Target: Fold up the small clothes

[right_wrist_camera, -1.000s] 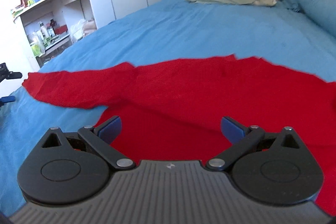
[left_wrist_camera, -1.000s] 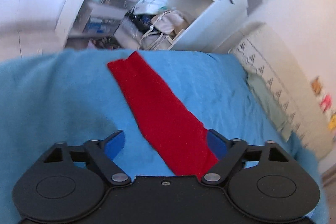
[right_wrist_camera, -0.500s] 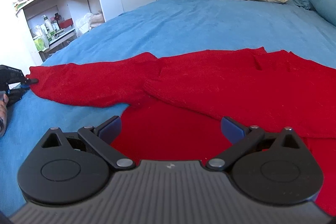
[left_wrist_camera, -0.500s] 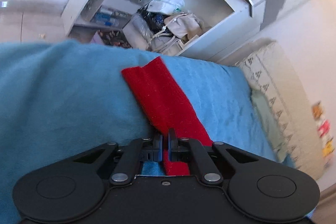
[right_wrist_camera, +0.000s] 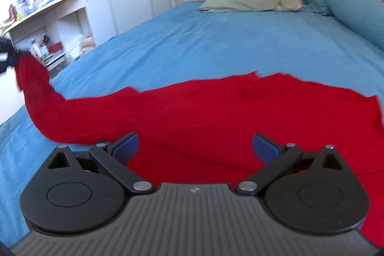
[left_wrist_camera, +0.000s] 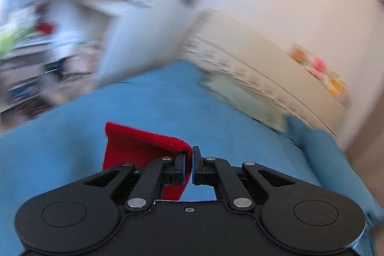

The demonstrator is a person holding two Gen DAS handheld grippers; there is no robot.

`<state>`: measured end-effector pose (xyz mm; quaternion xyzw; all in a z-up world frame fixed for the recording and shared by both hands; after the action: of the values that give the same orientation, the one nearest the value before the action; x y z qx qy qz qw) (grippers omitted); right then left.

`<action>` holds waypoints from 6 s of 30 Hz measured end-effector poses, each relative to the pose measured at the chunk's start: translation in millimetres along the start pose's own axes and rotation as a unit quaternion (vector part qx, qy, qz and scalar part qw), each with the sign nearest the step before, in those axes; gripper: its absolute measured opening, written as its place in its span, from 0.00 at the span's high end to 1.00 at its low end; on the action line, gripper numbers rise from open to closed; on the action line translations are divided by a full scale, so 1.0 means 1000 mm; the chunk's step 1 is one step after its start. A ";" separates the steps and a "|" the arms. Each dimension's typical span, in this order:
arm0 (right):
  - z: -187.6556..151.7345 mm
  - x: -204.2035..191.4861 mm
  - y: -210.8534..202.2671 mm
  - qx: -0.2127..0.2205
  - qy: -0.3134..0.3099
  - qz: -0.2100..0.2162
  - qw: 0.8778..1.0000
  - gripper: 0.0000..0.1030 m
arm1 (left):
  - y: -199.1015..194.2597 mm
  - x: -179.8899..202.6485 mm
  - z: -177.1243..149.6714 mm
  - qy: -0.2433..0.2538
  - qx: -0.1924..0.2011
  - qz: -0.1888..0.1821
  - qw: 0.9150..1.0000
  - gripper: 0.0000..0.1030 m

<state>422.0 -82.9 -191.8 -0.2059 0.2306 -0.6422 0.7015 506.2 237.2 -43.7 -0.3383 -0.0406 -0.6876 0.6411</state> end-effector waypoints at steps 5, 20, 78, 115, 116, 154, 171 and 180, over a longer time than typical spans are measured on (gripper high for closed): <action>0.003 0.060 -0.028 0.014 0.018 -0.035 0.999 0.00 | 0.040 0.148 -0.064 0.065 -0.045 -0.096 0.992 0.96; -0.051 0.212 -0.074 -0.014 0.058 -0.098 0.993 0.00 | 0.138 0.217 -0.307 0.120 -0.245 -0.078 0.959 0.95; -0.004 0.230 0.013 -0.026 0.029 -0.178 0.983 0.80 | 0.057 0.042 -0.190 0.164 -0.135 0.052 0.976 0.00; -0.004 0.205 -0.064 0.048 0.030 -0.063 0.996 0.00 | -0.014 0.093 -0.163 0.199 -0.105 -0.002 0.974 0.00; 0.001 0.204 -0.086 0.060 0.020 -0.066 0.996 0.00 | -0.027 0.090 -0.160 0.195 -0.110 0.001 0.975 0.00; -0.237 0.169 -0.286 -0.112 0.138 -0.054 0.983 0.21 | -0.200 -0.015 -0.321 0.072 -0.319 -0.099 0.940 0.31; -0.238 0.154 -0.289 -0.119 0.119 -0.048 0.985 0.79 | -0.210 -0.020 -0.304 0.070 -0.300 -0.046 0.950 0.92; -0.180 0.169 -0.312 -0.046 0.162 -0.023 0.985 0.79 | -0.221 0.031 -0.231 0.039 -0.216 -0.112 0.969 0.92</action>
<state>75.9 -278.1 -165.0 -0.1363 0.3657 -0.6718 0.6295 211.7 136.3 -121.8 -0.4347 0.0960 -0.7603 0.4731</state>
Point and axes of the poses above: each gripper's, at about its wrist camera, not at the fingertips, and y roughly the way its jaws point, x to its right, z to its top, the point moved 7 cm from there along y, roughly the way its jaws point, and after that the axes turned 5 degrees about -y, right-handed, at the moved point
